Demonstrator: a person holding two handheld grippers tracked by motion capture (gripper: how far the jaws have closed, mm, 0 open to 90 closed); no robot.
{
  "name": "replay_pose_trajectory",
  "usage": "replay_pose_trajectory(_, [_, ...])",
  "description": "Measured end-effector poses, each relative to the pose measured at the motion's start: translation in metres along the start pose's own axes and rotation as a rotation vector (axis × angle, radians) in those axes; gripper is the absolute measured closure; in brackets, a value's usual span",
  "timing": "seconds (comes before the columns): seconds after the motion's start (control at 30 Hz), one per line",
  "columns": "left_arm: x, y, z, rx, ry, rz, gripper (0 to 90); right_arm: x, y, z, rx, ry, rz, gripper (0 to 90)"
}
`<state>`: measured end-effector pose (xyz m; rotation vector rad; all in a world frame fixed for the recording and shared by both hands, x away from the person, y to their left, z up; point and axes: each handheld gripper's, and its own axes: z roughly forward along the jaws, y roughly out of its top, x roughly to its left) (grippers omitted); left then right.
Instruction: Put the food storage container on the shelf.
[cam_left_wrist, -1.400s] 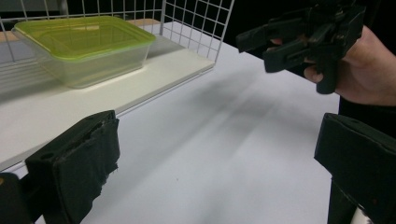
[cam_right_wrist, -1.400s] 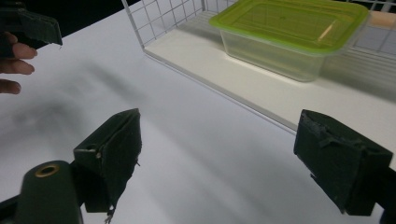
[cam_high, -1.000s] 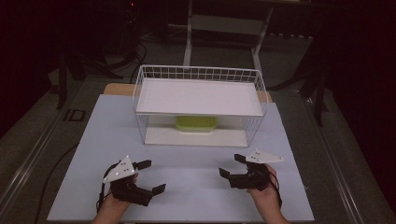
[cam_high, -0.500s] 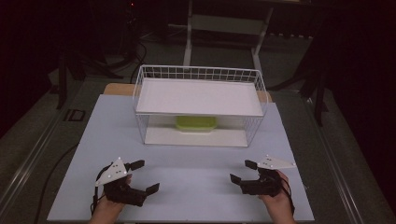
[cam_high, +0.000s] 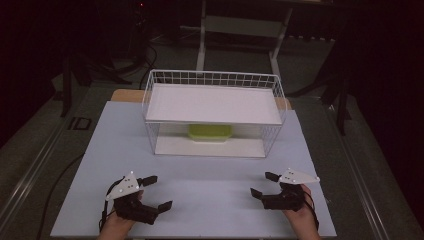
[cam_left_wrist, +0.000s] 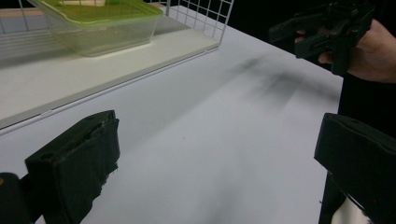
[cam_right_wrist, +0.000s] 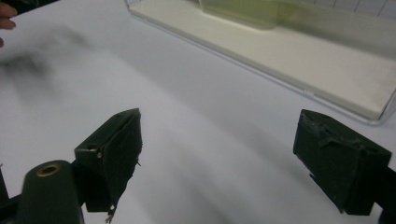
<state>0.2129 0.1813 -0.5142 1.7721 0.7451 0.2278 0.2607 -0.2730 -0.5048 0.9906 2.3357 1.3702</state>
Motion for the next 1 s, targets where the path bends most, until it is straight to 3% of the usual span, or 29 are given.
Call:
replay_pose_trajectory(0.13, [0.000,0.002,0.000,-0.007,-0.002,0.031,0.8,-0.005,-0.003,0.001,0.023,0.023,0.031,15.5])
replay_pose_trajectory(0.33, [0.002,0.003,0.004,-0.010,-0.012,0.025,0.8,-0.008,-0.004,0.004,0.039,0.051,0.035,15.5])
replay_pose_trajectory(0.53, [-0.001,0.004,0.005,-0.009,-0.038,0.031,0.8,-0.012,-0.006,0.005,0.037,0.054,0.055,15.5])
replay_pose_trajectory(1.0, [0.000,0.002,0.007,-0.005,-0.036,0.021,0.8,-0.016,-0.006,0.003,0.022,0.052,0.067,17.0])
